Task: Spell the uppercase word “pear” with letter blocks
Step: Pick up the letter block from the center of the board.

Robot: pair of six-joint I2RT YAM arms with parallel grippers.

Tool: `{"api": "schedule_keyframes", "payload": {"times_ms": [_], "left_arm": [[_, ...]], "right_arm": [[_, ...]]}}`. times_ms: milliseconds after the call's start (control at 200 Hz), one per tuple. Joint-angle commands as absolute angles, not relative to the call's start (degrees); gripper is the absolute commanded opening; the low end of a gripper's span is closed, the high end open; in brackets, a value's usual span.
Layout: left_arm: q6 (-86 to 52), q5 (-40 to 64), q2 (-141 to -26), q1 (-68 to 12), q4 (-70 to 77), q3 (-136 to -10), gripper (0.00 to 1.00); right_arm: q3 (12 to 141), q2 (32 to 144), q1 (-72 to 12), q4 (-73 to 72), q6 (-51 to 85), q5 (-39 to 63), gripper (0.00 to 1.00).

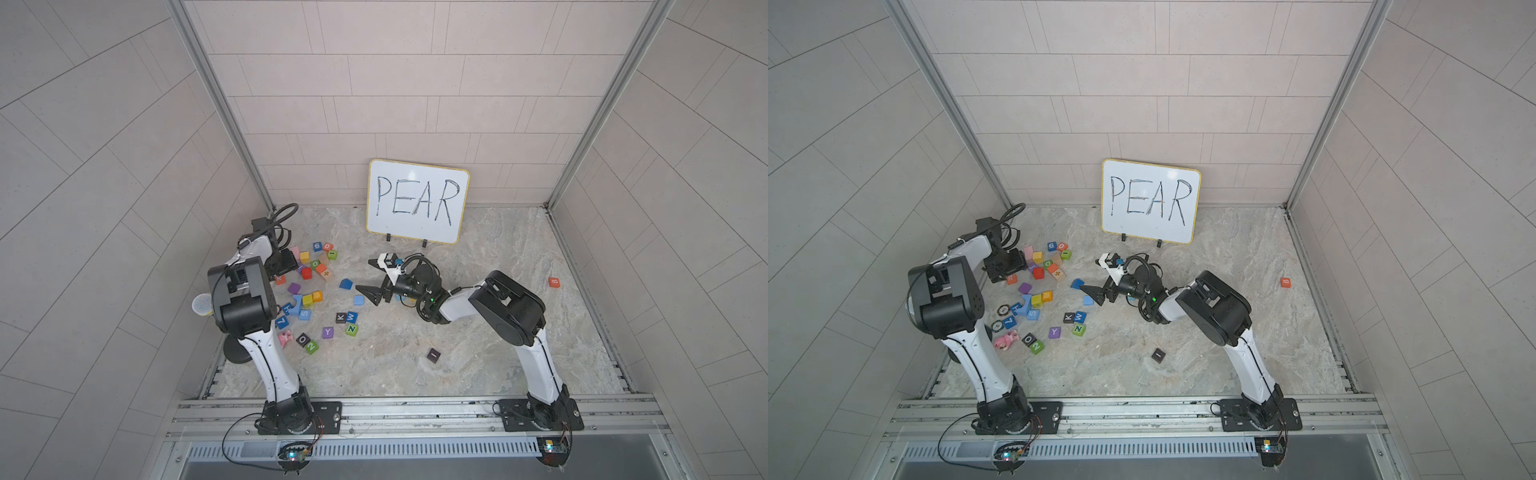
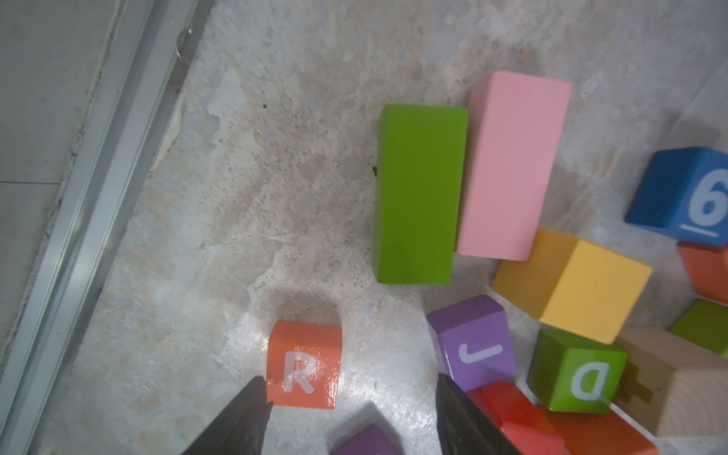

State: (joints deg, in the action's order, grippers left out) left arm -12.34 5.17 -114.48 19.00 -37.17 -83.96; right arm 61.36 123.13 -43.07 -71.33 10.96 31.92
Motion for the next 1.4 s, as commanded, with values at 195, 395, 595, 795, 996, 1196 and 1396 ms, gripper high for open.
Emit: {"api": "schedule_keyframes", "payload": {"times_ms": [195, 395, 595, 795, 996, 1196, 1396], "left_arm": [[-10.98, 4.97, -112.48, 20.7, -36.35, -82.32, 0.7], [-10.63, 6.26, -115.07, 21.27, -36.65, -82.88, 0.69], [-10.17, 6.2, -116.26, 21.27, -36.73, -82.88, 0.66], [-9.61, 5.65, -117.99, 21.04, -36.99, -83.22, 0.61], [-9.41, 4.79, -118.87, 20.83, -37.37, -83.93, 0.51], [-9.35, 3.91, -119.33, 20.49, -37.57, -84.29, 0.43], [-9.35, 3.43, -119.36, 20.0, -37.96, -84.64, 0.37]], "right_arm": [[61.21, 124.11, -43.24, -72.25, 10.81, 32.13, 1.0], [61.04, 124.27, -43.24, -72.51, 10.94, 32.05, 1.0], [61.06, 124.53, -43.24, -72.6, 11.02, 31.97, 1.0], [61.13, 124.88, -43.24, -72.69, 11.12, 31.99, 1.0], [61.08, 124.91, -43.24, -72.71, 10.99, 31.99, 1.0], [61.17, 125.2, -43.24, -72.77, 11.01, 31.99, 1.0], [61.17, 125.31, -43.24, -72.77, 10.98, 31.9, 1.0]]}}
